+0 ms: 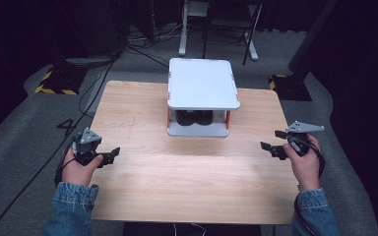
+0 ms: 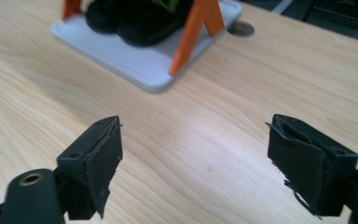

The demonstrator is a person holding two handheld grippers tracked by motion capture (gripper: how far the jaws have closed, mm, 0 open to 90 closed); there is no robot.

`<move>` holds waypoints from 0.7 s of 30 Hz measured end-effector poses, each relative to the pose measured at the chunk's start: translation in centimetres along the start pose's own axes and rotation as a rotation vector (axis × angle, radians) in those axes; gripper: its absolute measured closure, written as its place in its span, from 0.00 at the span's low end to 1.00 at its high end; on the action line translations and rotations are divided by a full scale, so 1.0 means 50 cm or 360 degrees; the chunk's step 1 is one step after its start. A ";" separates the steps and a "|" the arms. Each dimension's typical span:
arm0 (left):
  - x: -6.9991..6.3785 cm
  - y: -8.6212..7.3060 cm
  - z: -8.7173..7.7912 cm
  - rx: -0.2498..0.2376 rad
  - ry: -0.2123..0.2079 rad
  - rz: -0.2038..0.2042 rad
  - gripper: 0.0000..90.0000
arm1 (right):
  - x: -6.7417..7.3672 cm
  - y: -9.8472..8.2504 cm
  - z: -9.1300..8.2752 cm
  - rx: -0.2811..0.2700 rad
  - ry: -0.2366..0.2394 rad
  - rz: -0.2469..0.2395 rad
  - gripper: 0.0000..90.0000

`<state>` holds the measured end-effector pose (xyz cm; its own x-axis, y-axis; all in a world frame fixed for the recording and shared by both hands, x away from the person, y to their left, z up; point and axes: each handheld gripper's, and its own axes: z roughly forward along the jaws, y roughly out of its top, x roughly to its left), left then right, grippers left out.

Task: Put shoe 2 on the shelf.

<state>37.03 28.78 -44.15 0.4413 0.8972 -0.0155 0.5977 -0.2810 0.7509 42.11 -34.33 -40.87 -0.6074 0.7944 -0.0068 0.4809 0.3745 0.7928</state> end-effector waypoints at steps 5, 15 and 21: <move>0.017 -0.015 0.012 0.0044 0.0047 0.0007 0.22 | -0.023 -0.031 0.025 0.0100 -0.0028 -0.0037 0.21; 0.028 -0.038 0.039 0.0135 0.0055 0.0014 0.21 | -0.054 -0.088 0.081 0.0197 -0.0010 0.0089 0.21; 0.035 -0.048 0.047 0.0171 0.0067 -0.0011 0.21 | -0.060 -0.117 0.108 0.0198 -0.0058 0.0051 0.21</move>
<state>37.92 30.21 -47.51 0.4099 0.9121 0.0088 0.6701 -0.3076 0.6756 44.54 -36.28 -48.77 -0.5684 0.8227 -0.0065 0.5757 0.4034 0.7113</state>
